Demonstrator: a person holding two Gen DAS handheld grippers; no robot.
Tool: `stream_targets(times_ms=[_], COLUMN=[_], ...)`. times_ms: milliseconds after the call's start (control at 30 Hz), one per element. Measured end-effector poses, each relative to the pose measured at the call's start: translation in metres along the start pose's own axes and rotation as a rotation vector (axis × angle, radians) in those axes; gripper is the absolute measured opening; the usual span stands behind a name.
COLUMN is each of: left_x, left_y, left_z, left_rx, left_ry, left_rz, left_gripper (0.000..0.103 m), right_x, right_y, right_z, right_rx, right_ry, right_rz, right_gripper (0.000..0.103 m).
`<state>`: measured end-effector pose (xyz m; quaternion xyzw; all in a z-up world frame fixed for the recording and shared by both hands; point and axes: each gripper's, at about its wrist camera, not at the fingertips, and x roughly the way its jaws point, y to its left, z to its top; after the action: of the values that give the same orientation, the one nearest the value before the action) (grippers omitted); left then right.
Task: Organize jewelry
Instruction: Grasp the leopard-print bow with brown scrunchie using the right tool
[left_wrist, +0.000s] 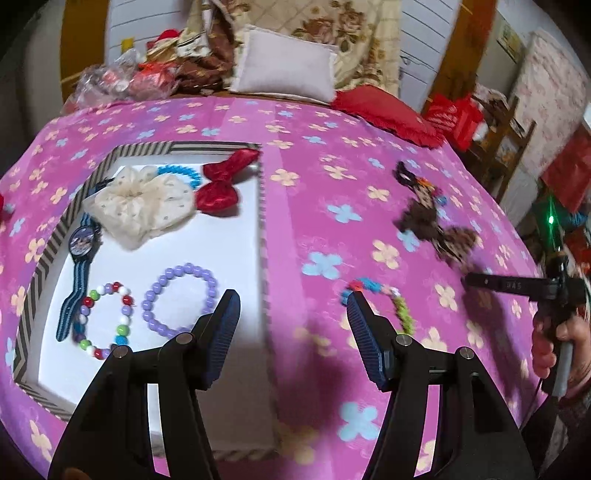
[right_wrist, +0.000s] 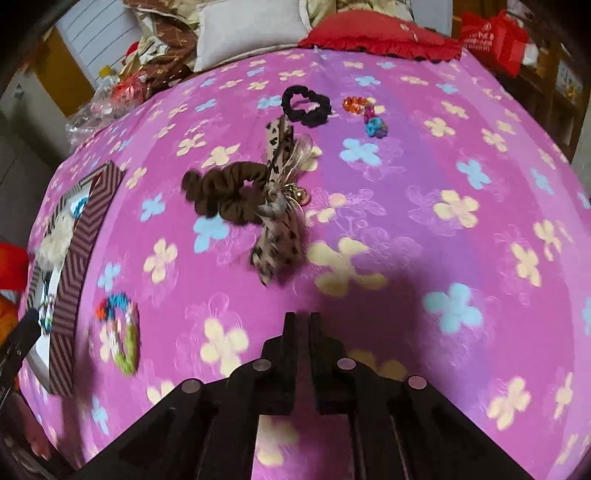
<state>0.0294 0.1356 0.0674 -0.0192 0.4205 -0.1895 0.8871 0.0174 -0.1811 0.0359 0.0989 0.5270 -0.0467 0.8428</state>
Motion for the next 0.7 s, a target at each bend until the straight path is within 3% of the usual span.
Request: stream_targets(times_ms=[33, 100, 133, 233, 367, 467, 567, 700], left_x=[0.000, 0.000, 0.001, 0.005, 0.007, 0.008, 0.010, 0.014], left_y=[-0.007, -0.024, -0.034, -0.063, -0.095, -0.106, -0.110, -0.106], left_z=[-0.003, -0.009, -0.014, -0.029, -0.050, -0.059, -0.063, -0.061], left_rx=[0.014, 0.049, 0.076, 0.169, 0.305, 0.353, 0.372, 0.349], left_ry=[0.003, 0.015, 0.024, 0.046, 0.046, 0.048, 0.054, 0.063], left_rz=[-0.009, -0.037, -0.052, -0.075, -0.081, -0.096, -0.109, -0.121], left_gripper=[0.060, 0.060, 0.060, 0.060, 0.060, 0.060, 0.060, 0.060], right_x=[-0.004, -0.013, -0.016, -0.011, 0.018, 0.034, 0.045, 0.051], right_y=[0.002, 0.009, 0.012, 0.024, 0.033, 0.034, 0.032, 0.031], right_z=[0.001, 0.009, 0.014, 0.033, 0.055, 0.061, 0.062, 0.062], right_rx=[-0.010, -0.027, -0.030, -0.046, -0.035, -0.009, 0.012, 0.000], right_ry=[-0.022, -0.084, -0.106, -0.132, -0.103, -0.082, -0.058, -0.053], right_rz=[-0.013, -0.046, -0.061, -0.099, -0.146, -0.142, -0.131, -0.134], right_gripper=[0.035, 0.062, 0.065, 0.065, 0.065, 0.063, 0.058, 0.038])
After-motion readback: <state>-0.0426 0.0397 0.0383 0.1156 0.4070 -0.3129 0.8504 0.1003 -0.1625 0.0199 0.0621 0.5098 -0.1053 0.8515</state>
